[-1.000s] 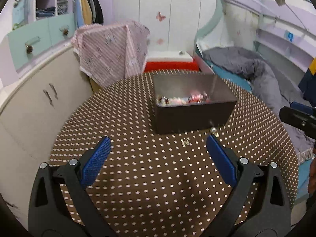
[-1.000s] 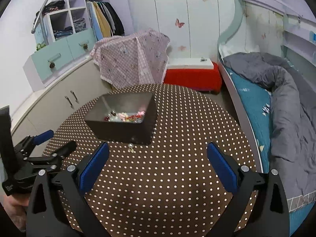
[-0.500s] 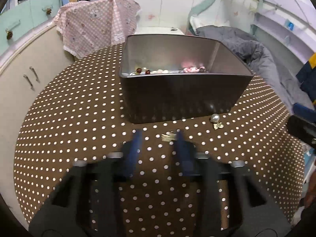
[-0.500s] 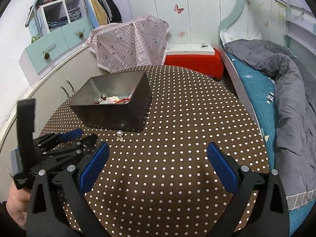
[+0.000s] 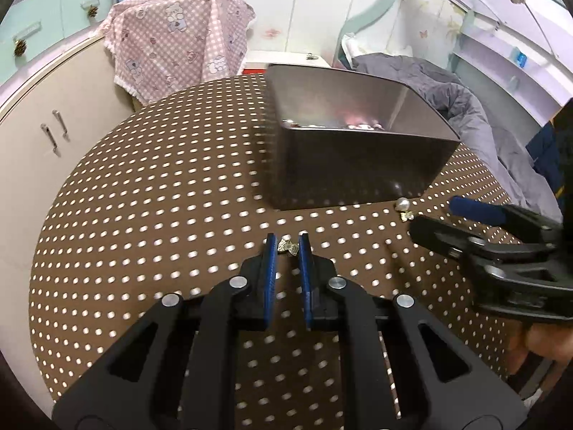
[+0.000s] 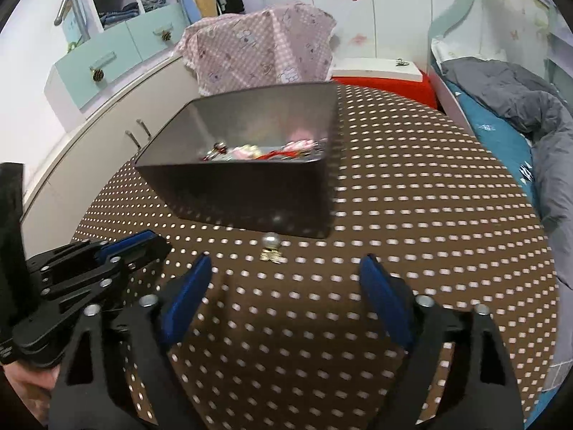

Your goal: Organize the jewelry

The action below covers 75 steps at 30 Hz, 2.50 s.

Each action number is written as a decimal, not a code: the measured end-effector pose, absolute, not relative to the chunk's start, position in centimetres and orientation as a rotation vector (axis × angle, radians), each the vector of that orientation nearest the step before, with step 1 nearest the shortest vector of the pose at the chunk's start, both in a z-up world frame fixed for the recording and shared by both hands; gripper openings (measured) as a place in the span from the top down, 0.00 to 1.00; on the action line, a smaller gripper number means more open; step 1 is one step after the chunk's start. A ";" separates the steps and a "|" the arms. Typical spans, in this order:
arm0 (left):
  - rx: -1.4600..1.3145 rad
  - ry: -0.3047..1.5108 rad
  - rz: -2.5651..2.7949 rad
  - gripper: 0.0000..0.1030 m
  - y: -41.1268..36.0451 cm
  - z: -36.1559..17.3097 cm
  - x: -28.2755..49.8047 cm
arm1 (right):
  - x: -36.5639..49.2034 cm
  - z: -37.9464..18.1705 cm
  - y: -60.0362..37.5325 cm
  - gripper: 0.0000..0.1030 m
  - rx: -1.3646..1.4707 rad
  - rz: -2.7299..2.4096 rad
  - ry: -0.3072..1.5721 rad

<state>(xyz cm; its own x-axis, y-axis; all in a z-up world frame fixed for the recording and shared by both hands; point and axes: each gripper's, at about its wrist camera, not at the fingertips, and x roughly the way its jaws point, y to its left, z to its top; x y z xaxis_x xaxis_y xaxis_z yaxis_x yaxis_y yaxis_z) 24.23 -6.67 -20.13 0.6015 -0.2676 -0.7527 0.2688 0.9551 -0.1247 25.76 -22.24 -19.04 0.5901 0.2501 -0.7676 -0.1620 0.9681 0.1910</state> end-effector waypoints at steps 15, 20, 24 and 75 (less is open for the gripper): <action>-0.032 0.813 -0.309 0.88 -4.8 -17.9 23.4 | 24.3 -18.9 -22.2 0.90 0.066 0.222 0.897; -0.037 0.767 -0.320 0.88 -4.6 -15.8 22.7 | 22.3 -16.2 -23.3 0.90 0.107 0.267 0.844; -0.036 0.712 -0.334 0.88 -4.3 -13.2 22.6 | 21.9 -12.5 -24.2 0.90 0.132 0.294 0.775; -0.053 0.582 -0.236 0.08 -6.5 -4.0 28.1 | 31.4 -5.6 -27.2 0.07 0.251 0.277 0.730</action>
<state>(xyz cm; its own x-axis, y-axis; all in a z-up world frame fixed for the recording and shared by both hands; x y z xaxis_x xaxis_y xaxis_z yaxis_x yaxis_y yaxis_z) 28.06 -6.52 -3.98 0.8093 -0.2356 -0.5381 0.2060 0.9717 -0.1156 31.41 -27.21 -5.58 0.7121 0.3336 -0.6177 -0.1609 0.9340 0.3190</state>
